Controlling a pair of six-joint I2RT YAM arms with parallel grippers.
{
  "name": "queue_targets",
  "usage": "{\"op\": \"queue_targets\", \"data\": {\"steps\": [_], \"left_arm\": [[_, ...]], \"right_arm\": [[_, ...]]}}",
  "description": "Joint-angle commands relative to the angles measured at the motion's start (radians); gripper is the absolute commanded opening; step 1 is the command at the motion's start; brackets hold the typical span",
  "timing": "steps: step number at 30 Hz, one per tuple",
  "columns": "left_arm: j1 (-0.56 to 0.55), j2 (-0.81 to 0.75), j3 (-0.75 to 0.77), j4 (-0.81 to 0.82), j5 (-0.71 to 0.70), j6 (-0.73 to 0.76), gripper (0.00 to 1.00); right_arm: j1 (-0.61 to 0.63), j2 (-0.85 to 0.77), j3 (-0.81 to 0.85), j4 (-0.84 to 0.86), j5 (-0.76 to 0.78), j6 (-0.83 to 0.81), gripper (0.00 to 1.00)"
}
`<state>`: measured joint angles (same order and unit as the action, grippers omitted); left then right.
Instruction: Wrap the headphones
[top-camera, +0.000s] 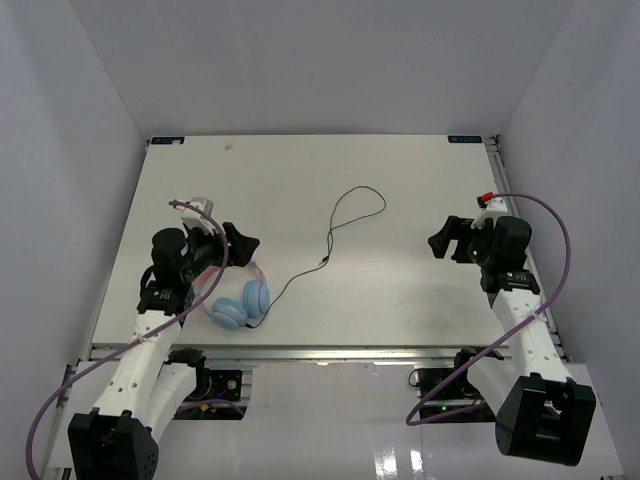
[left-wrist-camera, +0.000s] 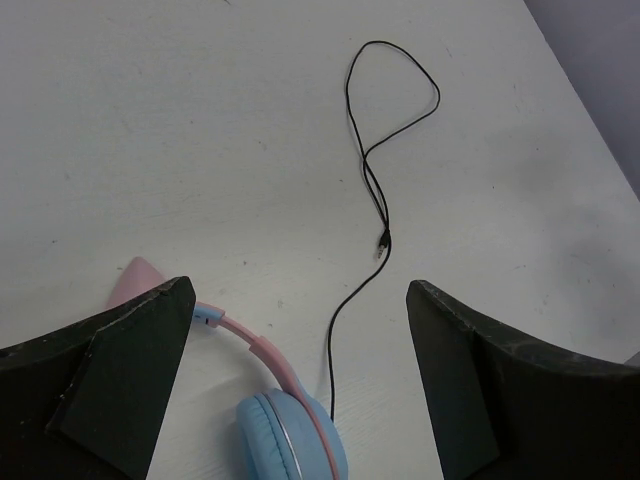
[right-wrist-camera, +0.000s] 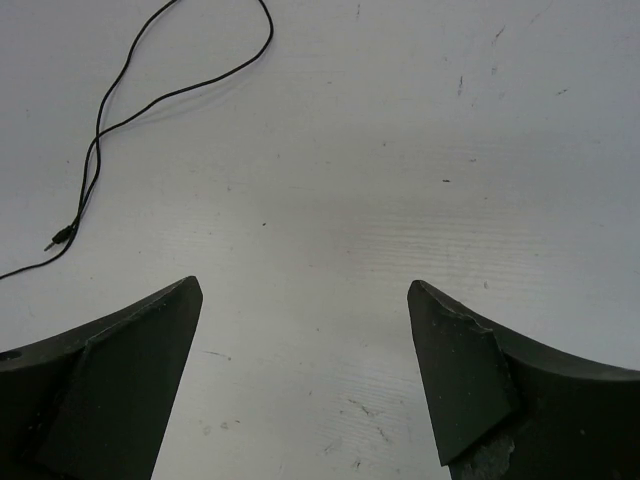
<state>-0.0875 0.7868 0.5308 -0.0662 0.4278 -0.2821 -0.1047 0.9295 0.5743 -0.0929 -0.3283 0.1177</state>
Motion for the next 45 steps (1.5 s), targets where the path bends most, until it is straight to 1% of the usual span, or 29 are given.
{"op": "queue_targets", "data": {"steps": [1, 2, 3, 4, 6, 7, 8, 10, 12, 14, 16, 18, 20, 22, 24, 26, 28, 30, 33, 35, 36, 39, 45], "left_arm": [[-0.007, 0.009, 0.000, 0.019, 0.018, 0.007, 0.98], [-0.009, 0.012, 0.002, 0.012, 0.003, 0.008, 0.98], [-0.011, 0.015, 0.003, 0.005, -0.010, 0.010, 0.98], [-0.014, 0.017, 0.004, 0.001, -0.019, 0.012, 0.98], [-0.015, 0.029, 0.020, -0.030, -0.056, 0.041, 0.98], [-0.015, 0.040, 0.044, -0.062, -0.075, 0.050, 0.98], [-0.015, 0.059, 0.085, -0.117, -0.095, 0.068, 0.98], [-0.017, 0.086, 0.174, -0.215, -0.128, 0.091, 0.98], [-0.017, 0.129, 0.274, -0.313, -0.178, 0.130, 0.98], [-0.018, 0.163, 0.350, -0.425, -0.199, 0.201, 0.98], [-0.028, 0.209, 0.442, -0.510, -0.197, 0.295, 0.98], [-0.059, 0.234, 0.478, -0.617, -0.257, 0.393, 0.97], [-0.093, 0.240, 0.472, -0.669, -0.327, 0.480, 0.97], [-0.111, 0.240, 0.449, -0.694, -0.385, 0.536, 0.97], [-0.113, 0.245, 0.419, -0.689, -0.425, 0.550, 0.97], [-0.112, 0.268, 0.413, -0.672, -0.470, 0.579, 0.95], [-0.113, 0.297, 0.416, -0.655, -0.460, 0.637, 0.89], [-0.107, 0.396, 0.434, -0.662, -0.388, 0.726, 0.82], [-0.075, 0.512, 0.471, -0.650, -0.300, 0.803, 0.82], [-0.024, 0.648, 0.547, -0.651, -0.215, 0.814, 0.80], [-0.017, 0.673, 0.562, -0.661, -0.183, 0.820, 0.79], [-0.006, 0.751, 0.614, -0.676, -0.175, 0.830, 0.78], [0.016, 0.794, 0.577, -0.644, -0.229, 0.857, 0.75]], "right_arm": [[-0.004, -0.003, 0.043, 0.037, -0.107, -0.020, 0.90], [-0.004, -0.002, 0.032, 0.043, -0.189, -0.074, 0.90], [-0.003, 0.002, 0.026, 0.038, -0.308, -0.169, 0.90], [0.000, 0.013, 0.038, 0.005, -0.478, -0.331, 0.90], [0.025, 0.042, 0.100, -0.274, -0.707, -0.656, 0.90], [0.049, 0.055, 0.132, -0.296, -0.751, -0.777, 0.90], [0.092, 0.074, 0.167, -0.410, -0.725, -0.858, 0.90], [0.193, 0.095, 0.184, -0.452, -0.692, -0.934, 0.90], [0.260, 0.108, 0.158, -0.439, -0.668, -0.961, 0.90], [0.298, 0.111, 0.124, -0.409, -0.649, -0.984, 0.90], [0.302, 0.100, 0.101, -0.383, -0.632, -0.990, 0.90], [0.303, 0.082, 0.083, -0.365, -0.624, -0.994, 0.90], [0.301, 0.066, 0.071, -0.357, -0.636, -1.002, 0.91], [0.302, 0.051, 0.059, -0.356, -0.642, -1.016, 0.91], [0.300, 0.045, 0.045, -0.357, -0.643, -1.029, 0.91], [0.299, 0.047, 0.041, -0.359, -0.642, -1.036, 0.92], [0.298, 0.049, 0.042, -0.363, -0.646, -1.037, 0.93], [0.297, 0.045, 0.041, -0.366, -0.649, -1.037, 0.93], [0.290, 0.036, 0.036, -0.366, -0.652, -1.040, 0.93], [0.277, 0.026, 0.030, -0.367, -0.659, -1.040, 0.93], [0.271, 0.024, 0.028, -0.367, -0.664, -1.040, 0.93], [0.254, 0.019, 0.028, -0.378, -0.673, -1.046, 0.93], [0.241, 0.004, 0.032, -0.380, -0.661, -1.053, 0.93]]}}
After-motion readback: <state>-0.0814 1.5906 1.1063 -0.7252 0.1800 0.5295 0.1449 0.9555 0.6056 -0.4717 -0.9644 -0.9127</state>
